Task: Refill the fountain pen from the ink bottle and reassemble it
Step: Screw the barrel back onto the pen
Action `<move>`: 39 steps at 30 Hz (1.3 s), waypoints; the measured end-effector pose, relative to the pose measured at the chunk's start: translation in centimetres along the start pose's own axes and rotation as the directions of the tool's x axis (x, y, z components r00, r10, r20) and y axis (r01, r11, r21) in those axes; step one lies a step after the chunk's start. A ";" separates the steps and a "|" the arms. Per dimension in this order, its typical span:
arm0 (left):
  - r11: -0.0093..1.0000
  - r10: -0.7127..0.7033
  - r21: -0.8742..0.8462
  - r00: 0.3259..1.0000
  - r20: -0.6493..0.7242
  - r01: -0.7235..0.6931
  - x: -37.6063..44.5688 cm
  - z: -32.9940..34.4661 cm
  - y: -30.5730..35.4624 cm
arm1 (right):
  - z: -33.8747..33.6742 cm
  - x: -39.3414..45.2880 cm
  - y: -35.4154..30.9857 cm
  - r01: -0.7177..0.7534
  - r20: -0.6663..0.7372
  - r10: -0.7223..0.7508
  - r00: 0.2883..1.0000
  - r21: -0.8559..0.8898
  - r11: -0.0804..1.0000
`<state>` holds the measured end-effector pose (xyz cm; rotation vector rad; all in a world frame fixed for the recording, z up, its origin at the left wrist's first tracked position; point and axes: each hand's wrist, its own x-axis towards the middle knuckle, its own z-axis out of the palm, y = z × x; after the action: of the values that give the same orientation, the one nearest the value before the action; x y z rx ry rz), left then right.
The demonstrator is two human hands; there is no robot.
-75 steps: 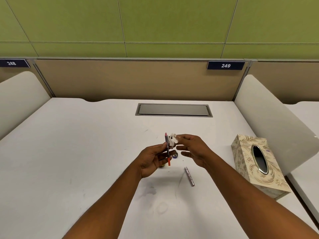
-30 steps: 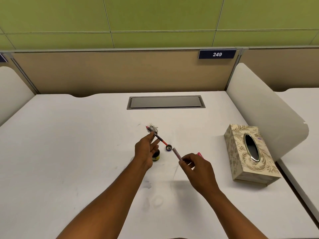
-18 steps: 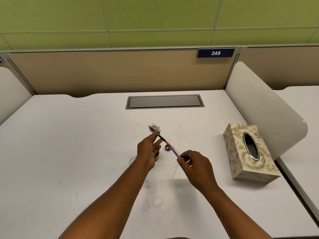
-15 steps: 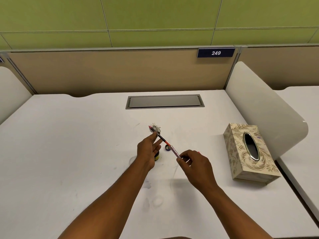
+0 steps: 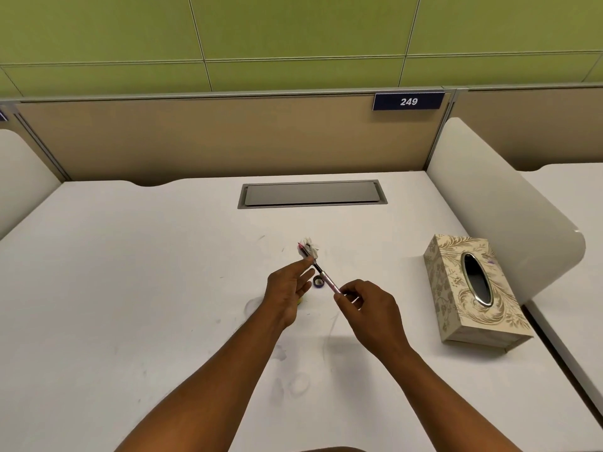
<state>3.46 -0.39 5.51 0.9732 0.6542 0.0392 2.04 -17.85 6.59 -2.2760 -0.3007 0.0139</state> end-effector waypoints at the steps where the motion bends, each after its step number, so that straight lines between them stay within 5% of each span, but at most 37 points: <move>1: 1.000 -0.001 0.015 1.000 0.005 0.000 -0.1 0.0 0.0 | 0.0 0.1 0.0 -0.001 -0.006 0.001 1.000 0.009 1.000; 33: 0.983 0.080 0.162 0.994 0.074 -0.091 1.0 -1.3 0.1 | 0.7 0.0 -0.8 -0.020 -0.006 0.021 1.000 0.180 0.983; 39: 0.978 0.078 0.186 0.994 0.072 -0.090 0.6 -1.7 -0.2 | 0.8 -0.1 -1.4 -0.129 0.034 0.125 0.992 0.328 0.936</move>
<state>3.03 1.00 4.41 1.1809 0.5640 0.0199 1.58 -16.41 7.11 -1.9575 -0.1440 0.1358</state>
